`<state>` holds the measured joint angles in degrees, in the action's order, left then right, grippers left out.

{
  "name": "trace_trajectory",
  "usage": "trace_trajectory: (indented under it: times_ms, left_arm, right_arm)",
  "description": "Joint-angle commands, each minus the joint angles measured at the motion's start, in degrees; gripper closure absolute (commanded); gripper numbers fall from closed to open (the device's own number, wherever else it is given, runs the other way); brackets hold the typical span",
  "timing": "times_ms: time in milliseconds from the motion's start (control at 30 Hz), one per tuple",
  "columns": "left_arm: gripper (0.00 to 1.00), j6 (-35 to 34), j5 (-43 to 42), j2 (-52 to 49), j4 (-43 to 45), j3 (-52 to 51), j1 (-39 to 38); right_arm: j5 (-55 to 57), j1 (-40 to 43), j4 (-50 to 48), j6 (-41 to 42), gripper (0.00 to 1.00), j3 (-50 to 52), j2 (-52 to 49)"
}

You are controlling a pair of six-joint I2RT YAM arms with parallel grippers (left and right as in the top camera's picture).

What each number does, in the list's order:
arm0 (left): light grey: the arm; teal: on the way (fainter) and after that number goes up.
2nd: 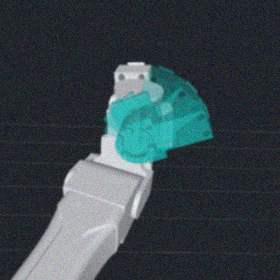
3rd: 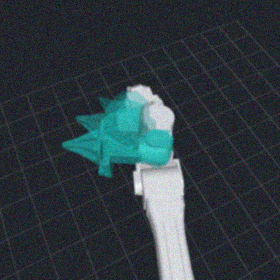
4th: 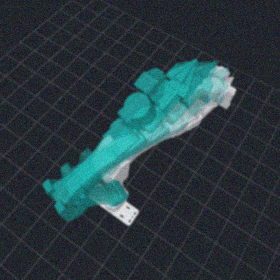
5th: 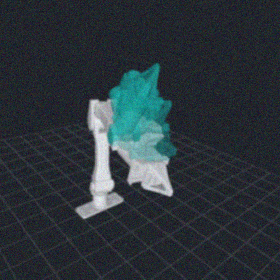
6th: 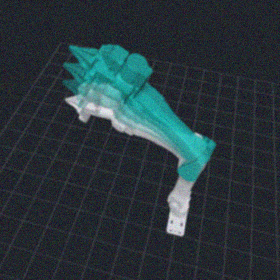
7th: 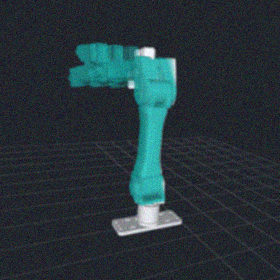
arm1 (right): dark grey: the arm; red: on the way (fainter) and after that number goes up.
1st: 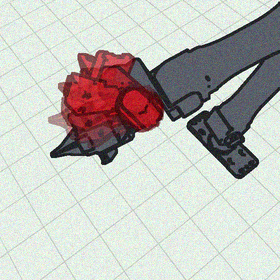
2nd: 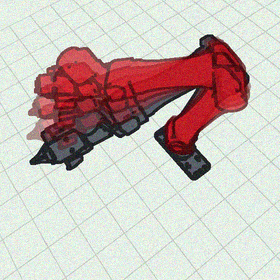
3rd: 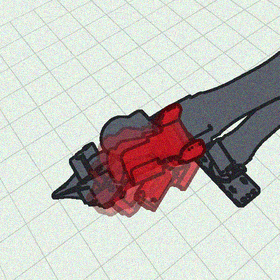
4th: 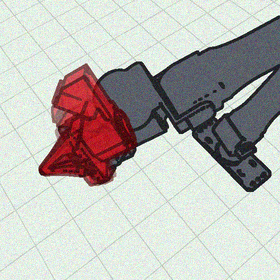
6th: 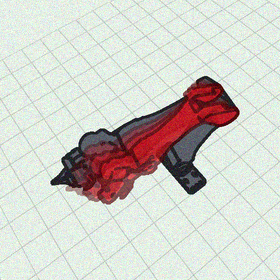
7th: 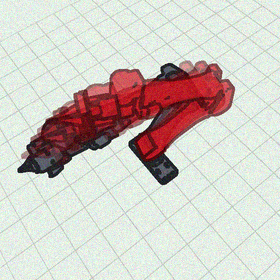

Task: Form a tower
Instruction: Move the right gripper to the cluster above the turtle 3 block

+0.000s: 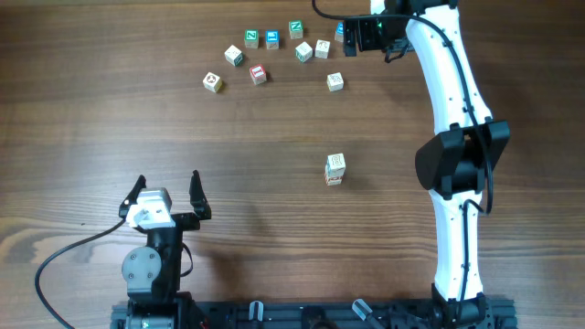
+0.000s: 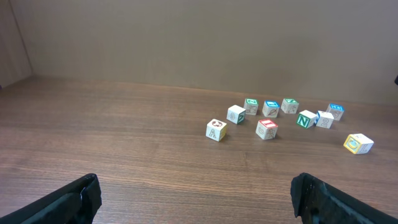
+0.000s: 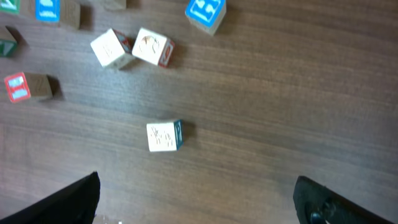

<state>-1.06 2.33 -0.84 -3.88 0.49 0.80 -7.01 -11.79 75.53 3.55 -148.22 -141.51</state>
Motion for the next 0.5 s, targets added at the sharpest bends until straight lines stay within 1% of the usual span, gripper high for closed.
trace_trajectory:
  times_ms: [0,133,167,267,400,467]
  left_arm:
    - [0.0,1.05,0.74,0.28,-0.02,-0.17,0.33]
    - [0.0,1.05,0.74,0.28,-0.02,-0.17,0.33]
    - [0.0,1.05,0.74,0.28,-0.02,-0.17,0.33]
    - [0.0,1.05,0.74,0.28,-0.02,-0.17,0.33]
    - [0.0,1.05,0.74,0.28,-0.02,-0.17,0.33]
    - [0.0,1.05,0.72,0.28,-0.02,-0.17,0.33]
  right_arm:
    - [-0.59,0.02,-1.7,1.18,0.0,-0.11,-1.03]
    - [-2.08,-0.74,-4.2,1.14,0.01,2.32,-1.51]
    - [-2.08,-1.16,-5.33,1.16,0.03,3.87,-1.55]
    - [-2.08,-2.36,-9.38,1.14,0.15,9.01,-1.55]
    - [-2.05,-4.2,-16.13,1.05,0.22,17.11,-1.55]
    - [-1.79,-5.11,-20.55,0.9,0.3,21.88,-1.55]
